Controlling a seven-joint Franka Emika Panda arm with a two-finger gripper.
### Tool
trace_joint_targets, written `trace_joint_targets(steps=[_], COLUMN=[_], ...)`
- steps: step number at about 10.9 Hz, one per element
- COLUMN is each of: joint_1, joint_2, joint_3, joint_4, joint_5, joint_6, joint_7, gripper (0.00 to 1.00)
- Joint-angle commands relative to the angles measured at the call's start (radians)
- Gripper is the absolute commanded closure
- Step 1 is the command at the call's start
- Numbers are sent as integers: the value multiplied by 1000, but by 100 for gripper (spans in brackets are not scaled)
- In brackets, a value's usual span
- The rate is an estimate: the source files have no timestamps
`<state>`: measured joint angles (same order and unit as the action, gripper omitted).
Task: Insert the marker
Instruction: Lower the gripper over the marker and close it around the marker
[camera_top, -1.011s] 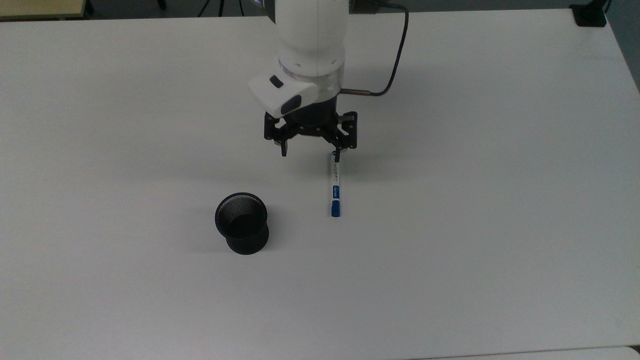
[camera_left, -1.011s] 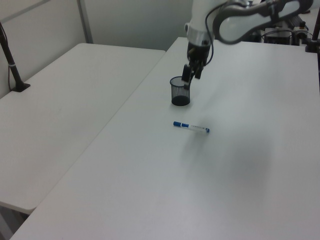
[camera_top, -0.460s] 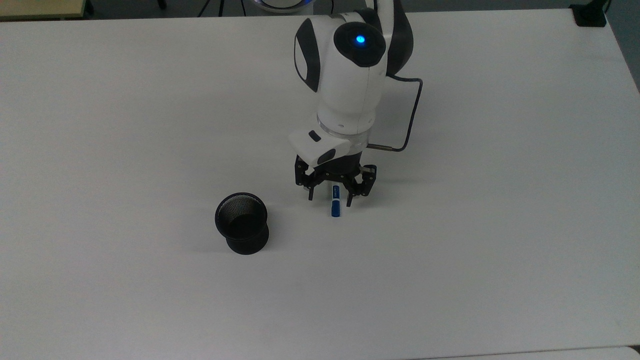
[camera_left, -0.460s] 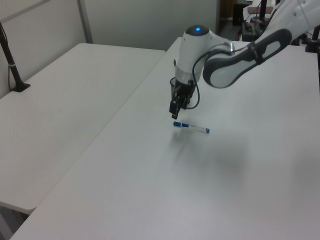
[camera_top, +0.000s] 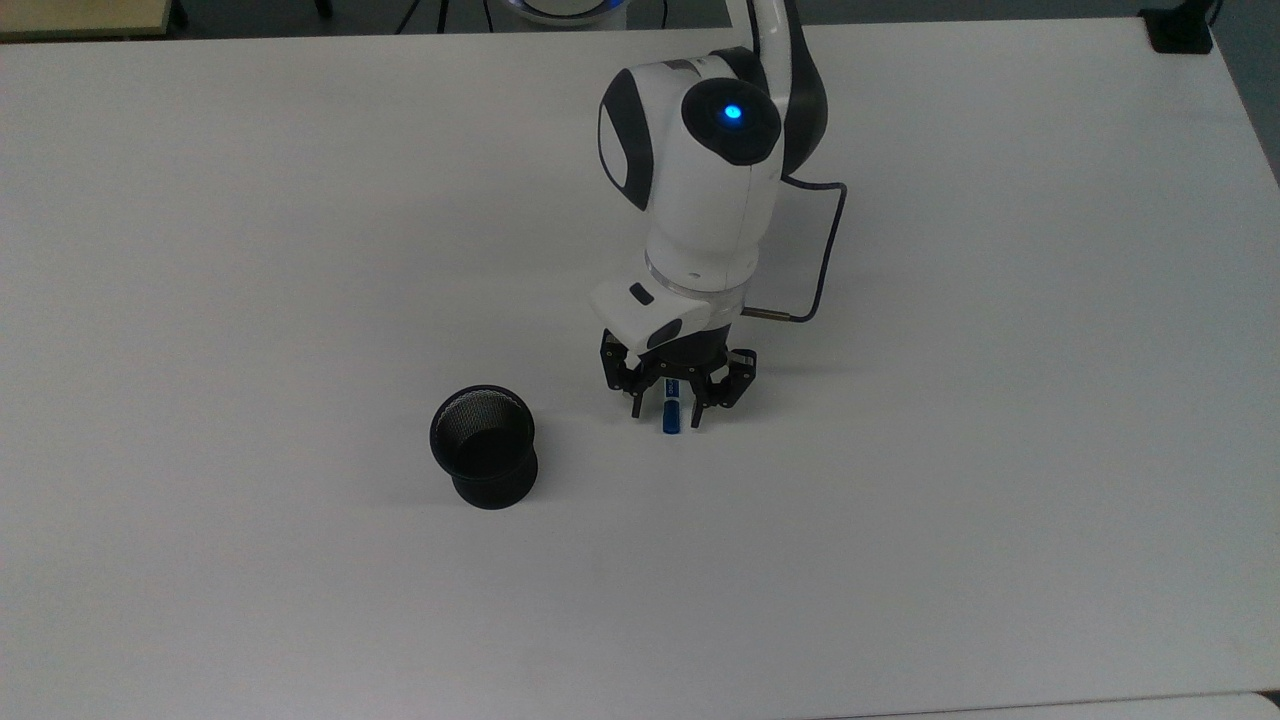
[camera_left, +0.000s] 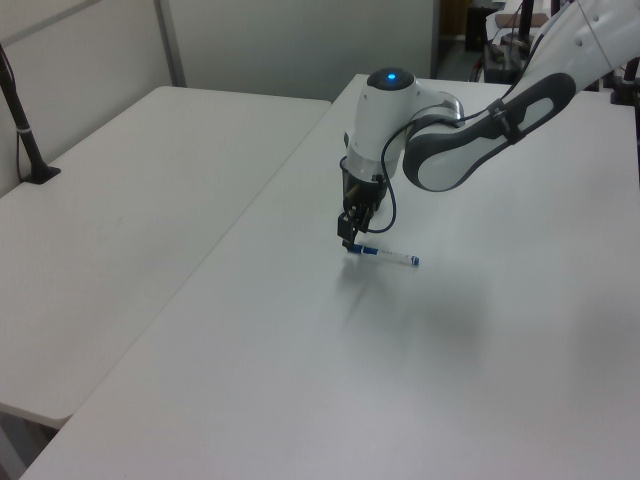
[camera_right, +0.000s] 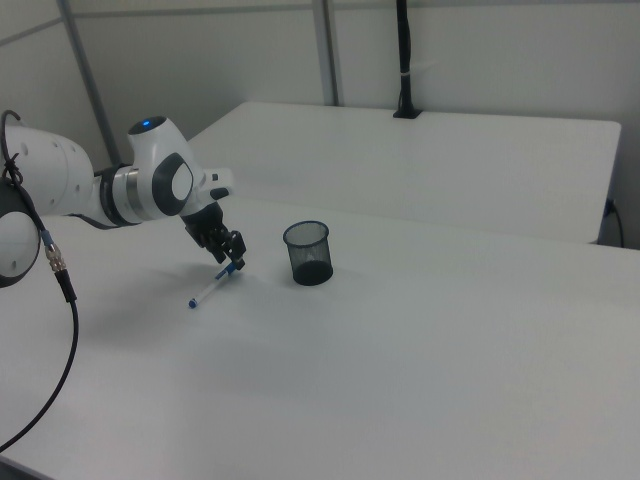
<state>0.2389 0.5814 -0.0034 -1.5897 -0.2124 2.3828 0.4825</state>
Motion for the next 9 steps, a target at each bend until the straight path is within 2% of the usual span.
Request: trace_joint_targets(steps=[1,2,3,4,9], joint_1=[17,17,16,14,8], joint_2=[28,32,34,34,32], joint_3=[-10,-10,-10,-10,-10], joint_4=[17,17,19,23,31], joint_5=[-41,-41,-41,-41,-41], joint_6=[10,10,10,10,9], joint_7=[30,30,30,30,25], gripper=[46,62,85,100,100])
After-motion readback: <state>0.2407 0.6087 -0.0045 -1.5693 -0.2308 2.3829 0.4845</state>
